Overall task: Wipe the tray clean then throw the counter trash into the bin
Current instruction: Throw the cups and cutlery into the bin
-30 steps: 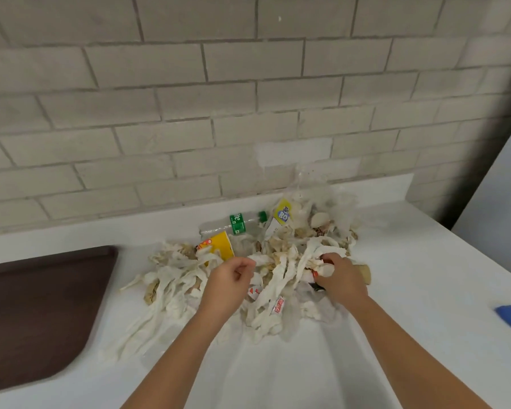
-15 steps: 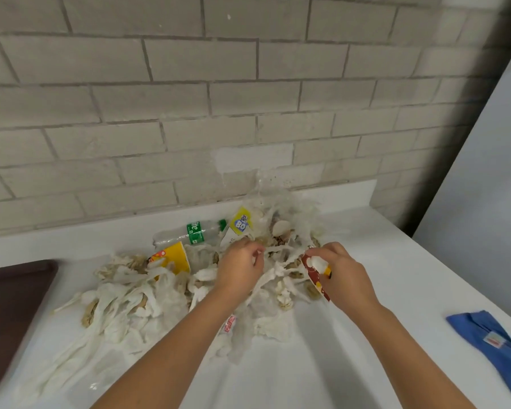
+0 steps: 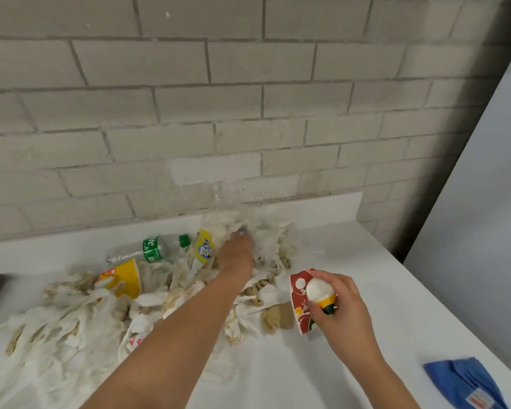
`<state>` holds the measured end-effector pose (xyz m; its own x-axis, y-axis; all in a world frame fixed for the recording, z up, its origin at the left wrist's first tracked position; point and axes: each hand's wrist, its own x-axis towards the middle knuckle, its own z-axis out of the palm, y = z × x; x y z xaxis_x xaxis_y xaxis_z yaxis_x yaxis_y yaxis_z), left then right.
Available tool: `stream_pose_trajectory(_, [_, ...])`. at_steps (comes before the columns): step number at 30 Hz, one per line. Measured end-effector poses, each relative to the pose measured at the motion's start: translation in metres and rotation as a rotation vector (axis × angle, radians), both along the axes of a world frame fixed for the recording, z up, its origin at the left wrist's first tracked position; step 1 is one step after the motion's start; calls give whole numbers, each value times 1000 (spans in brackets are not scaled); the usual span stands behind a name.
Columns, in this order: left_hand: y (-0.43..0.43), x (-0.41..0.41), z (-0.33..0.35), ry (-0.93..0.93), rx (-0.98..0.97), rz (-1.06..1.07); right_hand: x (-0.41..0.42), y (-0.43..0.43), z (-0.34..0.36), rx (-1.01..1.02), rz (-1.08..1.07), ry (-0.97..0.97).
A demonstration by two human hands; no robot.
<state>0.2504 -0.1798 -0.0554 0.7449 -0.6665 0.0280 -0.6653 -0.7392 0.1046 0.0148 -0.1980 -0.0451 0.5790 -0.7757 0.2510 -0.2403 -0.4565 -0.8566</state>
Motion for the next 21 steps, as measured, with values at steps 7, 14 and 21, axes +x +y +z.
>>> stream_pose_trajectory(7, [27, -2, 31, -1, -337, 109, -14, 1, -12, 123, 13, -75])
stream_pose_trajectory(14, [57, -3, 66, 357, -413, 239, -11, 27, -11, 204, -9, -105])
stream_pose_trajectory(21, [117, -58, 65, 681, -589, 106, -47, 70, -13, 341, -157, -182])
